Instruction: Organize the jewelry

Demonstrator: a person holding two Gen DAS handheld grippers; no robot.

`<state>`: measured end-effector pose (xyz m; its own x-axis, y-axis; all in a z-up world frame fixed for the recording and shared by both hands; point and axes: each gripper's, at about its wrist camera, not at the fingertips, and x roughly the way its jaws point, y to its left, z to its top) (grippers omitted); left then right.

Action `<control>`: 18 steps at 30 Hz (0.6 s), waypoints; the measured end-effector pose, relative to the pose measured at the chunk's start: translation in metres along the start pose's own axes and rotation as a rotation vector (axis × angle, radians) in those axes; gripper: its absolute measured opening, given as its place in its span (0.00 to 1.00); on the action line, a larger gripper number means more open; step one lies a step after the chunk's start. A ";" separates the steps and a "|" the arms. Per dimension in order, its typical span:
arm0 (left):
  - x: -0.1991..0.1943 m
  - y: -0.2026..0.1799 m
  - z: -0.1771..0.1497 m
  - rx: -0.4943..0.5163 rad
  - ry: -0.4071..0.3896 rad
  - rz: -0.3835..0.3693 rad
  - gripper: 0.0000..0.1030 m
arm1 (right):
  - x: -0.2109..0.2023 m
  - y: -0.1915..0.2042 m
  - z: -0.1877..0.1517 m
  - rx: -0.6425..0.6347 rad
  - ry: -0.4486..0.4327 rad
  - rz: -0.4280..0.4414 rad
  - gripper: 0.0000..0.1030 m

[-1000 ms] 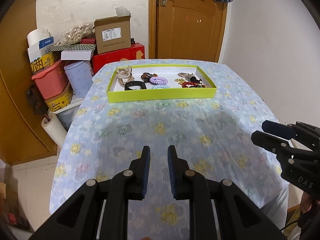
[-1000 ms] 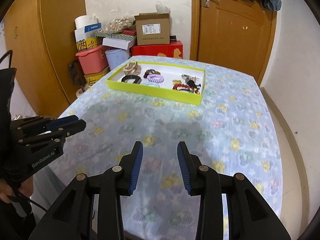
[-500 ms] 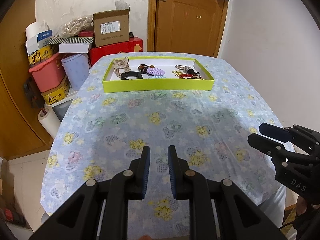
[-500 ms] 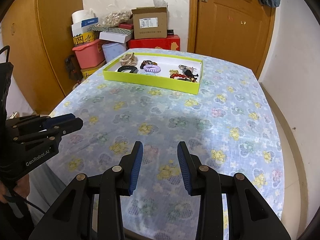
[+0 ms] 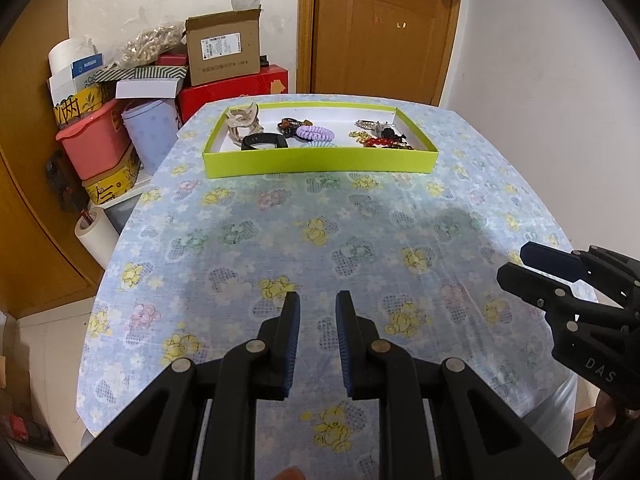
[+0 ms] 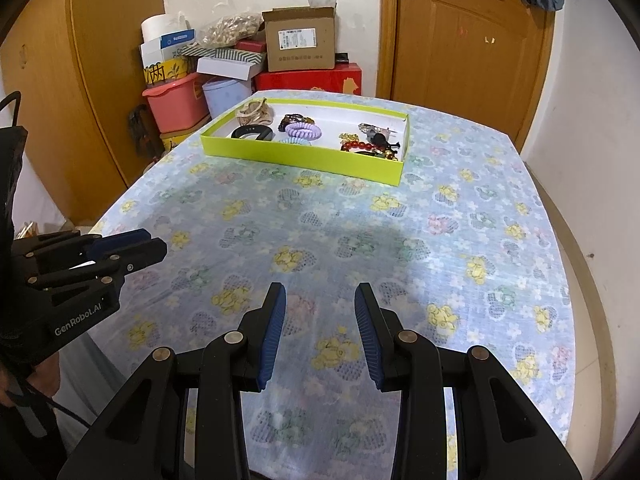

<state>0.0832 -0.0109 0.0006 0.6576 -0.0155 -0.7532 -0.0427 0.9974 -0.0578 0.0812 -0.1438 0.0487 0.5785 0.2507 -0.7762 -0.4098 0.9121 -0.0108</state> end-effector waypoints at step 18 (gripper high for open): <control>0.002 -0.002 0.001 0.013 -0.002 0.007 0.19 | 0.001 0.000 0.000 0.000 0.001 0.000 0.36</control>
<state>0.0853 -0.0130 -0.0002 0.6588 -0.0083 -0.7523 -0.0377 0.9983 -0.0440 0.0819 -0.1434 0.0483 0.5781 0.2504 -0.7766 -0.4094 0.9123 -0.0106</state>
